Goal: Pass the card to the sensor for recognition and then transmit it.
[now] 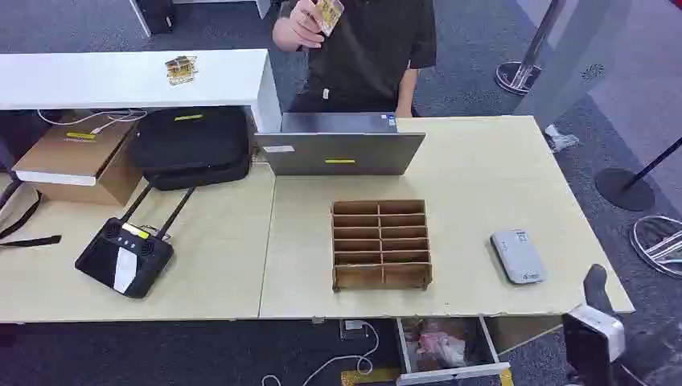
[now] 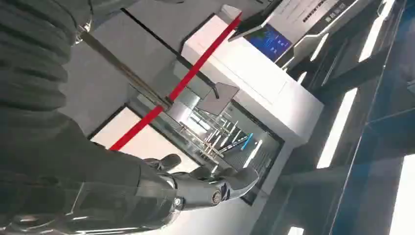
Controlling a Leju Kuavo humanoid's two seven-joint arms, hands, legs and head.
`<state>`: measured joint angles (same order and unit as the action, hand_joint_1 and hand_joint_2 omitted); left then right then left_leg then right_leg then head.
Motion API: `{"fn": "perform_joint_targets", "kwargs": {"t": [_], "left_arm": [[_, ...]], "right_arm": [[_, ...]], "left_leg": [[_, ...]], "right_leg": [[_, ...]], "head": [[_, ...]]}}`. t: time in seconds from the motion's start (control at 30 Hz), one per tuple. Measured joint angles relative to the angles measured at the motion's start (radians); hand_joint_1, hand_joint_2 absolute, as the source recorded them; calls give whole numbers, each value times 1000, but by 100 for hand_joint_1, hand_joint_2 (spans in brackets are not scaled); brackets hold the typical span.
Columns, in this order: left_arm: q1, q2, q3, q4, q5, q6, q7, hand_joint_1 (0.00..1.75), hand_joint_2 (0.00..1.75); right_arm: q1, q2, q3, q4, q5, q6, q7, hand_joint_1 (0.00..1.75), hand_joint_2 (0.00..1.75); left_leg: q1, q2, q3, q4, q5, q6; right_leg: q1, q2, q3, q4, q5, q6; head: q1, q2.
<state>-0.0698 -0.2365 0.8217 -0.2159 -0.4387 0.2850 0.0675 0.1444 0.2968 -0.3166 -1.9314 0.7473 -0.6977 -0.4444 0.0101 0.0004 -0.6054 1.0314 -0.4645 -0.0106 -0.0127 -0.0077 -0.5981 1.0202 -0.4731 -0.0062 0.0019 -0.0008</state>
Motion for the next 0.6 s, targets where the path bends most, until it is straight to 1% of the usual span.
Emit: {"fn": "perform_joint_targets", "kwargs": {"t": [0.2, 0.27, 0.3, 0.33, 0.37, 0.4, 0.43, 0.47, 0.5, 0.53, 0.57, 0.6], "left_arm": [[0, 0, 0, 0, -1, 0, 0, 0, 0], [0, 0, 0, 0, -2, 0, 0, 0, 0], [0, 0, 0, 0, -1, 0, -2, 0, 0], [0, 0, 0, 0, -1, 0, -5, 0, 0], [-1, 0, 0, 0, -2, -5, -11, 0, 0], [-2, -1, -1, 0, -9, -11, -18, 0, 0], [-3, 0, -3, 0, -20, -17, -25, 0, 0], [-7, -1, -4, 0, -29, -23, -27, 0, 0], [-9, 0, -8, 0, -42, -32, -27, 0, 0], [-10, 0, -11, 0, -53, -39, -24, 0, 0], [-14, 1, -18, 0, -70, -50, -15, 0, 0], [-17, 2, -28, 0, -83, -58, -5, 0, 0]], "right_arm": [[0, 0, 0, 0, 4, 0, 10, 0, 175], [-2, 0, 8, 3, -48, 0, -12, 0, 175], [-5, 0, 19, 12, -53, 0, -28, 0, 175], [-9, 0, 29, 21, -39, 0, -33, 0, 175], [-21, -1, 48, 45, 10, 2, -23, 0, 175], [-52, -7, 68, 82, 72, 6, 17, 0, 175], [-107, -19, 100, 142, 141, 7, 94, 0, 175], [-165, -28, 131, 188, 183, 23, 172, 0, 175], [-236, -37, 171, 243, 224, 54, 255, 0, 175], [-305, -41, 204, 295, 247, 93, 311, 0, 175], [-387, -47, 245, 371, 270, 171, 371, 0, 175], [-470, -52, 278, 441, 284, 239, 417, 0, 175]], "left_leg": [[0, 0, 0, 0, 0, 0], [0, 0, -1, 0, 0, 0], [0, 0, -1, 0, 0, 0], [0, 0, -1, -1, 0, 0], [0, 0, -2, -1, 0, 0], [1, 1, -2, -1, 0, 0], [0, 3, -1, -1, 1, -1], [0, 5, -1, -1, 1, -1], [0, 6, 0, -1, 2, -2], [0, 6, 0, -1, 3, -2], [0, 7, 0, -1, 5, -2], [0, 8, 0, 0, 6, -2]], "right_leg": [[0, 0, 0, 0, 0, 0], [0, 0, 0, 0, 0, 0], [0, 0, 0, 0, 0, 0], [0, 0, 1, 1, 0, 0], [0, 0, 1, 1, 0, 0], [1, 1, 1, 1, 1, -1], [0, 3, 0, 1, 2, -2], [0, 5, -1, 2, 2, -2], [0, 7, -1, 2, 3, -2], [0, 7, -1, 2, 5, -2], [0, 9, -2, 2, 6, -2], [0, 9, -4, 3, 8, -3]], "head": [[0, 0], [0, 0], [0, 0], [0, 0], [0, 0], [0, 0], [1, 0], [-1, 0], [0, 0], [0, 0], [0, 0], [-1, 0]]}}
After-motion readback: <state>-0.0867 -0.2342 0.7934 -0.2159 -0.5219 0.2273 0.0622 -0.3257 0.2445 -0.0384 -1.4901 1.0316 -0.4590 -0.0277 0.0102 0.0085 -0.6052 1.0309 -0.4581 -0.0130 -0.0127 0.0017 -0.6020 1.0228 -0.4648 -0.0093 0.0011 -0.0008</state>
